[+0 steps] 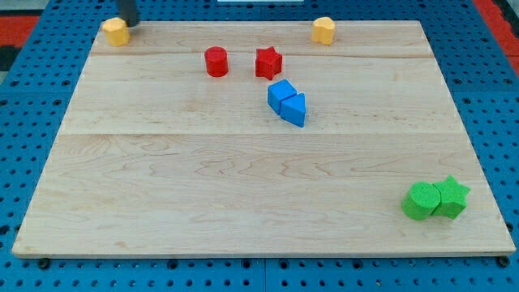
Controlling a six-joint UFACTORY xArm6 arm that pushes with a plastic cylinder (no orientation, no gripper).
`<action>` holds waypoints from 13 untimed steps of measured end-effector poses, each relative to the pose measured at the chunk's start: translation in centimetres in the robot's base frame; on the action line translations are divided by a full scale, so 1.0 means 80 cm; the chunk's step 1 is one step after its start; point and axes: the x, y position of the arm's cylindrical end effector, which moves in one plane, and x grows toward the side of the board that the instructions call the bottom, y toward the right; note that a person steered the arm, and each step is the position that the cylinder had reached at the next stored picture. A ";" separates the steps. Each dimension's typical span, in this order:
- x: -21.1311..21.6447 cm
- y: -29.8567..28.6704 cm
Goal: Place the yellow hexagon diagonally to red circle
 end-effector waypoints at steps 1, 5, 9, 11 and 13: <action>0.001 -0.052; 0.029 0.004; 0.036 0.031; 0.056 0.073; 0.063 0.045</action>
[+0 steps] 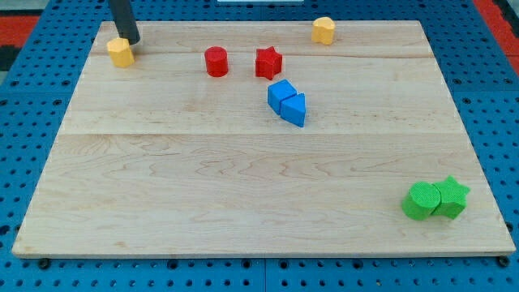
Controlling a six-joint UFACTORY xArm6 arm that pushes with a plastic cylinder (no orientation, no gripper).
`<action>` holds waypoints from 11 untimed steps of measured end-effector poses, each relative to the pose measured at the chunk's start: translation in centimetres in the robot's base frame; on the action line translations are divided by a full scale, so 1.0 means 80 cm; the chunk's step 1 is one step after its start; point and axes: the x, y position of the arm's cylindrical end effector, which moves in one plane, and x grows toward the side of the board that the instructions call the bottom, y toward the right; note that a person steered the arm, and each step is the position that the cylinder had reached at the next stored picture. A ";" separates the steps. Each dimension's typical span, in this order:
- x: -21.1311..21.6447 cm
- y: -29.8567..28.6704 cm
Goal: Place the yellow hexagon diagonally to red circle
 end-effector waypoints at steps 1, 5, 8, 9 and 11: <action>0.000 -0.011; 0.001 -0.016; 0.046 -0.017; 0.069 -0.017; 0.113 -0.033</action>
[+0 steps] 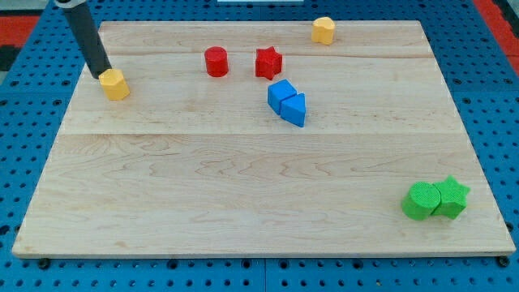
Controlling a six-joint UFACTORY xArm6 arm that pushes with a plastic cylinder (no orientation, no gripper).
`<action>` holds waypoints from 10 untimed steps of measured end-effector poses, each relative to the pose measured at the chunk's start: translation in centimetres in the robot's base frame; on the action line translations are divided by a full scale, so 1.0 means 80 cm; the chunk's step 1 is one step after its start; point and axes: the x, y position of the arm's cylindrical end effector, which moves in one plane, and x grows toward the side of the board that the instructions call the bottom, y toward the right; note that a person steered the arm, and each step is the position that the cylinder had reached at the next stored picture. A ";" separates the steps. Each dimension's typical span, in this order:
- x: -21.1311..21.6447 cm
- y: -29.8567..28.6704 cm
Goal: Place the yellow hexagon diagonally to red circle
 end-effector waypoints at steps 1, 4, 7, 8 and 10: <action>0.018 -0.004; -0.020 0.027; 0.042 0.027; 0.000 0.027; -0.149 0.106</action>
